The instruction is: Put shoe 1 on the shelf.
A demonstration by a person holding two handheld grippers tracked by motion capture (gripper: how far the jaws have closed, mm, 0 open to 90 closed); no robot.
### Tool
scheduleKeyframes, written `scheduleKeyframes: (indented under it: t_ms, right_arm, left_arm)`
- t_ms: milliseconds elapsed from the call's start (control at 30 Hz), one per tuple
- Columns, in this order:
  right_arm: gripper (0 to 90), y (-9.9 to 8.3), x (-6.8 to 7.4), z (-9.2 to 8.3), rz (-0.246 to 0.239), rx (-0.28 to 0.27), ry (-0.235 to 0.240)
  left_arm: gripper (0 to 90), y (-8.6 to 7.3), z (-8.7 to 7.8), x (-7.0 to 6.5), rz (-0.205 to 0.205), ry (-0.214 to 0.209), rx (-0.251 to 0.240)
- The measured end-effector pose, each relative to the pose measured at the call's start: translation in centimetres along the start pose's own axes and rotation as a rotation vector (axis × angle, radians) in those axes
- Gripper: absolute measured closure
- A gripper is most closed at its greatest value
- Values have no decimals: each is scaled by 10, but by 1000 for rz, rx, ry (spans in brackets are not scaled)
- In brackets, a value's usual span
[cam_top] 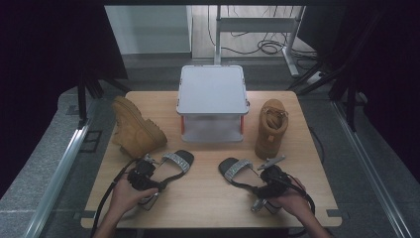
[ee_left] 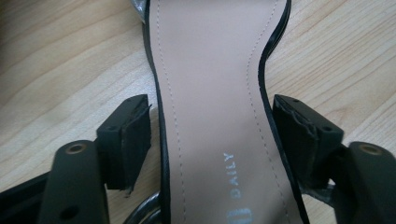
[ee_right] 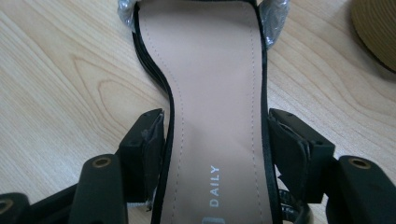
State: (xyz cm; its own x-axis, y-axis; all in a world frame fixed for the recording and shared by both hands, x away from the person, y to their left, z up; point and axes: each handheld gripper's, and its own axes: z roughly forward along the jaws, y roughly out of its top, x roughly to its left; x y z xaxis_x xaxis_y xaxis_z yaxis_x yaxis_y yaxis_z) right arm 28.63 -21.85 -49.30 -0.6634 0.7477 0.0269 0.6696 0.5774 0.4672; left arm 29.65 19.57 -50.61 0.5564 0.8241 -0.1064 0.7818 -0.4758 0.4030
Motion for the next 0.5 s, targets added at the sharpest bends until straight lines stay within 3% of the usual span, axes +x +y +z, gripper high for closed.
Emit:
scheduleKeyframes:
  t_ms: [267, 500]
  right_arm:
    - [382, 5, -2, 9, -10, 74, 8]
    - [416, 3, -3, 9, 33, 50, 16]
  left_arm:
    - [387, 3, 4, -1, -16, -12, 20]
    - [404, -2, 3, 1, -45, -16, -22]
